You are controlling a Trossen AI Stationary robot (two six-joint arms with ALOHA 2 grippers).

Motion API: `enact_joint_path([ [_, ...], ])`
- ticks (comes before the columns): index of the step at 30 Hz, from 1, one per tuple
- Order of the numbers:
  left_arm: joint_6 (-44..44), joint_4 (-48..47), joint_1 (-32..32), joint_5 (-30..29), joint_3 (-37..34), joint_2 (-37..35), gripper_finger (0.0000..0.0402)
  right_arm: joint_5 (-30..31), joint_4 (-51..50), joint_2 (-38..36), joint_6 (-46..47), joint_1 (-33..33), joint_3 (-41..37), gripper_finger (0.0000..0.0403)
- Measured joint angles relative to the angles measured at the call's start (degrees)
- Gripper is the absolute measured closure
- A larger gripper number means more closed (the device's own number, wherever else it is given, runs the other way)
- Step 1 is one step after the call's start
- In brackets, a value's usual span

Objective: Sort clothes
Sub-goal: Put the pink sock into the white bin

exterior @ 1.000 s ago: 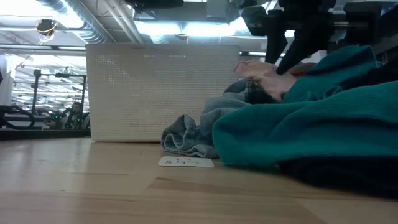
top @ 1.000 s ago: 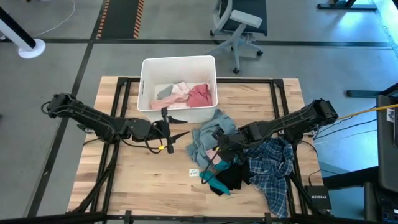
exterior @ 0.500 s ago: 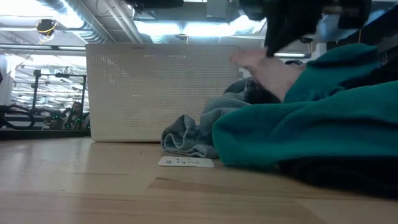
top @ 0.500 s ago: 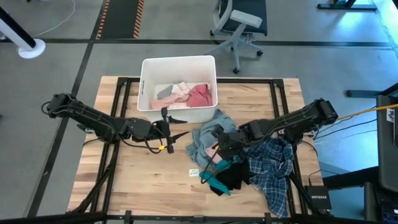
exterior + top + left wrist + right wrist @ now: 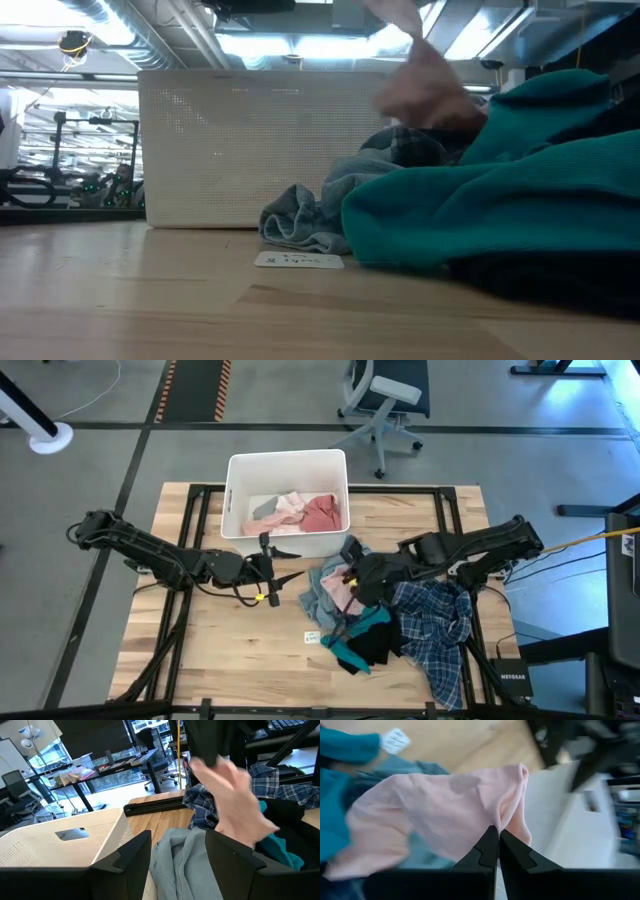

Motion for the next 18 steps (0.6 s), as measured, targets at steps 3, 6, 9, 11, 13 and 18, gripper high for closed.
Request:
enact_joint_path([
  [3, -0.01, 0.00, 0.02, 0.00, 0.00, 0.00, 0.0219, 3.17, -0.49, 0.00, -2.68, -0.67, 3.40, 0.0389],
  [6, 0.00, 0.00, 0.00, 0.00, 0.00, 0.00, 0.0219, 3.64, -0.89, -0.01, -4.15, -2.45, 6.67, 0.0390],
  [9, 0.00, 0.00, 0.02, 0.00, 0.00, 0.00, 0.0219, 3.83, -1.37, -0.02, -5.51, -5.18, 9.21, 0.0387],
  [11, 0.00, -0.02, 0.02, 0.00, 0.00, 0.00, 0.0219, 3.85, -1.39, -0.02, -6.77, -7.21, 10.71, 0.0386],
  [13, 0.00, -0.02, 0.02, 0.00, 0.00, 0.00, 0.0219, 3.87, -1.39, -0.02, -8.19, -9.36, 12.42, 0.0386],
  [18, 0.00, -0.02, 0.02, 0.00, 0.00, 0.00, 0.0219, 3.87, -0.57, -0.02, -11.17, -14.64, 17.17, 0.0385],
])
